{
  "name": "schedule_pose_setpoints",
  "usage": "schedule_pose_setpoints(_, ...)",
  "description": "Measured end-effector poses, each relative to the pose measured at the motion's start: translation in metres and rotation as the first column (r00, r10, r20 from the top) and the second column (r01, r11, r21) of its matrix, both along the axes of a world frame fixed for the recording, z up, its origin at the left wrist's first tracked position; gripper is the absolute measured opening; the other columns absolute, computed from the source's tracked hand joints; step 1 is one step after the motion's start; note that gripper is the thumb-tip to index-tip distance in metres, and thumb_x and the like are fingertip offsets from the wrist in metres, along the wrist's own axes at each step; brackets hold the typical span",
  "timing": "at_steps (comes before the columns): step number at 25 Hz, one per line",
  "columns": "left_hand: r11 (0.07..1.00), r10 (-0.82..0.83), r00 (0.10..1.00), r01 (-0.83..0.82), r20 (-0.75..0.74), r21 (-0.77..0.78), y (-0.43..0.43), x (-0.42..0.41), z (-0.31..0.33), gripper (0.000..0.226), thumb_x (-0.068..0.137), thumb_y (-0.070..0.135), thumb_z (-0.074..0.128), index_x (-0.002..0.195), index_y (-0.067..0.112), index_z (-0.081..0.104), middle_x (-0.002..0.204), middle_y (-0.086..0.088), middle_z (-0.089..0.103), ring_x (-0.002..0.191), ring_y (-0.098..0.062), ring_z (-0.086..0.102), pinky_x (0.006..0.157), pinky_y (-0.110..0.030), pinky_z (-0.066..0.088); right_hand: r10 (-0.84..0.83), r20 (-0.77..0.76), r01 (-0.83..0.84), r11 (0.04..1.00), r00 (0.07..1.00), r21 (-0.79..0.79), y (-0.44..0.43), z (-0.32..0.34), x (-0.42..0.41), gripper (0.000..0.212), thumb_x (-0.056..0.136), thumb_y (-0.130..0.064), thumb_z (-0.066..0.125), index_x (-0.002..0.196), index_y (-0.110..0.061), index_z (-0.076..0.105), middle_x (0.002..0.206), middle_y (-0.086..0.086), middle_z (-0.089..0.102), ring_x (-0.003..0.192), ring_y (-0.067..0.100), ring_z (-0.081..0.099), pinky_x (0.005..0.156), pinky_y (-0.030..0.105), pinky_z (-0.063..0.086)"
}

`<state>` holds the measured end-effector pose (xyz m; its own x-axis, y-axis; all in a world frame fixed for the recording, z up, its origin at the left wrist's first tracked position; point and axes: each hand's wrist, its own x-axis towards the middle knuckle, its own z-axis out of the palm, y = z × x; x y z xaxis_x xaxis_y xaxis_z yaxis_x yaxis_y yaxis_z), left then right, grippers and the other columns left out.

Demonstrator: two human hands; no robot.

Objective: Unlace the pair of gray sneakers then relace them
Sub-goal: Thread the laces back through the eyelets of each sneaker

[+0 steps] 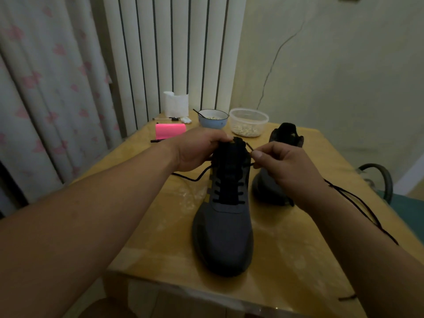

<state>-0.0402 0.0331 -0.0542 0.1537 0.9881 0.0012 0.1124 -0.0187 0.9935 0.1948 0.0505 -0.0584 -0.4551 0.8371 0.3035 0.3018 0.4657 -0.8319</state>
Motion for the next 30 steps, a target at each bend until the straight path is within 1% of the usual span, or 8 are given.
schedule_pose_setpoints(4,0.998,-0.059,0.995,0.061,-0.075,0.019,-0.001,-0.005,0.002,0.029,0.107,0.025,0.048,0.118,0.008,0.068,0.11,-0.003,0.072,0.106,-0.012,0.066,0.1,-0.035,0.042,-0.03,0.006,0.029,0.996,1.0,0.085,-0.002,-0.007,0.001,0.01,0.1,-0.026,0.067,0.101,-0.024,0.077,0.09,-0.014,0.074,0.089,-0.005,0.067,0.07,0.004,0.045)
schedule_pose_setpoints(8,0.998,-0.057,0.988,0.063,-0.147,0.031,-0.001,-0.009,0.0,0.037,0.107,0.028,0.053,0.122,-0.003,0.065,0.111,-0.002,0.07,0.109,-0.011,0.065,0.101,-0.035,0.042,-0.058,-0.021,0.061,0.989,0.998,0.138,-0.003,-0.01,0.0,0.009,0.098,-0.027,0.07,0.104,-0.027,0.077,0.096,-0.014,0.074,0.094,0.0,0.067,0.079,0.018,0.05)
schedule_pose_setpoints(13,0.998,-0.045,0.99,0.051,-0.133,0.039,-0.001,-0.006,0.004,0.025,0.108,0.022,0.049,0.096,0.015,0.069,0.084,0.011,0.072,0.086,0.0,0.068,0.089,-0.032,0.043,-0.072,0.024,0.065,0.973,0.997,0.221,-0.003,-0.012,-0.007,0.007,0.098,-0.028,0.069,0.103,-0.029,0.075,0.096,-0.017,0.072,0.094,0.0,0.065,0.079,0.021,0.049)
schedule_pose_setpoints(21,0.999,-0.033,0.992,0.038,-0.125,0.038,-0.004,-0.005,0.002,0.025,0.108,0.025,0.049,0.105,0.012,0.07,0.092,0.009,0.074,0.095,-0.003,0.069,0.097,-0.035,0.041,-0.131,0.087,0.089,0.922,0.988,0.377,-0.011,-0.013,-0.013,0.007,0.098,-0.026,0.07,0.103,-0.027,0.073,0.097,-0.016,0.067,0.095,0.001,0.061,0.077,0.02,0.048)
schedule_pose_setpoints(23,0.999,-0.035,0.993,0.039,-0.117,0.033,-0.005,-0.007,0.001,0.026,0.109,0.025,0.048,0.11,0.012,0.07,0.097,0.008,0.074,0.101,-0.005,0.068,0.099,-0.036,0.041,-0.129,0.018,0.118,0.95,0.991,0.29,-0.011,-0.015,-0.013,0.007,0.1,-0.028,0.066,0.101,-0.025,0.073,0.091,-0.013,0.069,0.086,0.003,0.063,0.072,0.023,0.049)
schedule_pose_setpoints(25,0.999,-0.044,0.995,0.046,-0.093,0.029,-0.008,-0.007,0.002,0.028,0.11,0.024,0.045,0.109,0.015,0.071,0.098,0.011,0.075,0.101,-0.003,0.068,0.098,-0.036,0.041,-0.121,-0.229,0.115,0.993,0.966,-0.037,-0.01,-0.011,-0.011,0.013,0.103,-0.028,0.062,0.1,-0.022,0.073,0.083,-0.009,0.068,0.068,0.007,0.057,0.06,0.027,0.044)
schedule_pose_setpoints(27,0.999,-0.039,0.997,0.04,-0.067,0.024,-0.009,-0.006,0.002,0.029,0.11,0.022,0.044,0.104,0.018,0.072,0.094,0.014,0.074,0.097,0.0,0.067,0.097,-0.036,0.041,-0.152,-0.403,0.027,0.954,0.903,-0.3,-0.009,-0.005,-0.009,0.017,0.106,-0.027,0.058,0.105,-0.016,0.071,0.081,-0.002,0.063,0.06,0.012,0.048,0.052,0.029,0.037)
schedule_pose_setpoints(30,0.999,-0.031,0.998,0.032,-0.05,0.022,-0.009,-0.005,0.0,0.029,0.11,0.022,0.044,0.106,0.016,0.072,0.097,0.011,0.074,0.1,-0.004,0.066,0.096,-0.035,0.04,-0.145,-0.44,-0.009,0.944,0.886,-0.33,-0.006,-0.002,-0.006,0.017,0.107,-0.024,0.056,0.107,-0.013,0.069,0.081,0.0,0.06,0.055,0.01,0.041,0.047,0.023,0.031)
